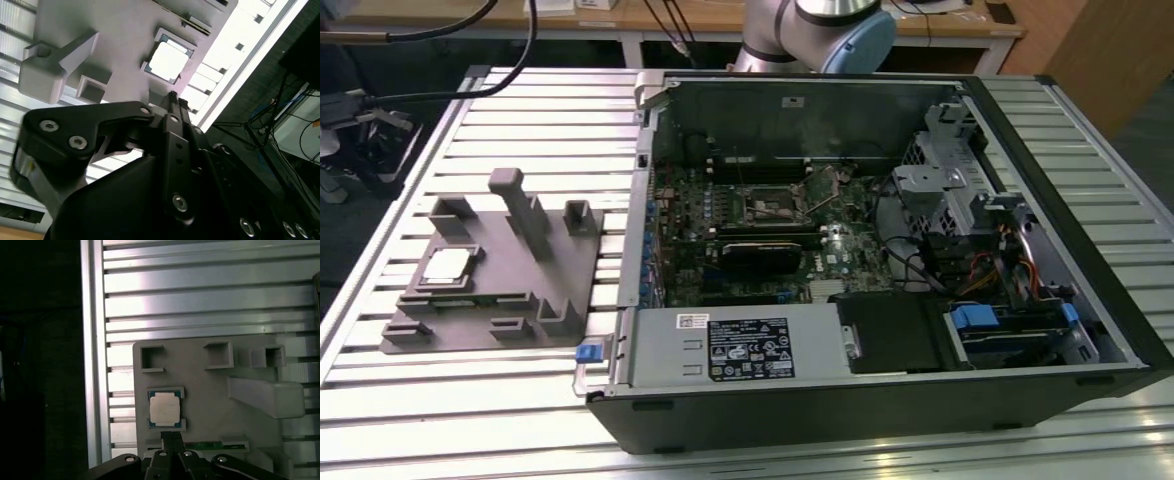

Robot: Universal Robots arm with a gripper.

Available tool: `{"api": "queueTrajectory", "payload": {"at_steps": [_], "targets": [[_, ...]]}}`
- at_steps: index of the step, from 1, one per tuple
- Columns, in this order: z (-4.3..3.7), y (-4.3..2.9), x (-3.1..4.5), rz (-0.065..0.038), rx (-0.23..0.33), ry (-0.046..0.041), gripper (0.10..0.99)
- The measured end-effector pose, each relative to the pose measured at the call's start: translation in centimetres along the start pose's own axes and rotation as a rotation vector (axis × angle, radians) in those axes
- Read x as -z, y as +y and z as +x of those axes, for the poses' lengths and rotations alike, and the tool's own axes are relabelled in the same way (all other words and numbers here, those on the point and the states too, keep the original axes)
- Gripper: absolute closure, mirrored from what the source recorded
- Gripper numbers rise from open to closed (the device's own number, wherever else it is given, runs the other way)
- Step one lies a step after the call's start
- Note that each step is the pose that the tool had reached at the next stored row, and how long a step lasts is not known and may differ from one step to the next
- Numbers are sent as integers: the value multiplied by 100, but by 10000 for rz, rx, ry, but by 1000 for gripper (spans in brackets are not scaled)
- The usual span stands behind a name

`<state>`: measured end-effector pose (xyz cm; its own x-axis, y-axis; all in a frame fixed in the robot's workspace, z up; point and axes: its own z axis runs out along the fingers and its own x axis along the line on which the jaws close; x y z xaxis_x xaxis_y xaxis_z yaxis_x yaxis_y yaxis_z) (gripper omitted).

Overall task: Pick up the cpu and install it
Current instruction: 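Pick up the cpu and move it towards the insertion slot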

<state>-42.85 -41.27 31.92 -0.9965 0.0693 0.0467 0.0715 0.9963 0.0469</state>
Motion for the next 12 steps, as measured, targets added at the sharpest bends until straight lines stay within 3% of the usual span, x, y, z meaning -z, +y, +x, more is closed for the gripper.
{"api": "queueTrajectory", "payload": {"at_steps": [2,3,4,6,7,9,11,12], "targets": [[-1,-1,-16,2,-1,9,922],[-1,-2,-29,1,0,9,855],[-2,-3,-42,1,0,11,855],[-8,-4,-58,5,0,55,737],[-9,-4,-70,0,-1,62,737],[-10,-5,-100,-32,-2,66,620],[-11,-7,-112,-176,1,77,506],[-11,-6,-118,-256,4,84,506]]}}
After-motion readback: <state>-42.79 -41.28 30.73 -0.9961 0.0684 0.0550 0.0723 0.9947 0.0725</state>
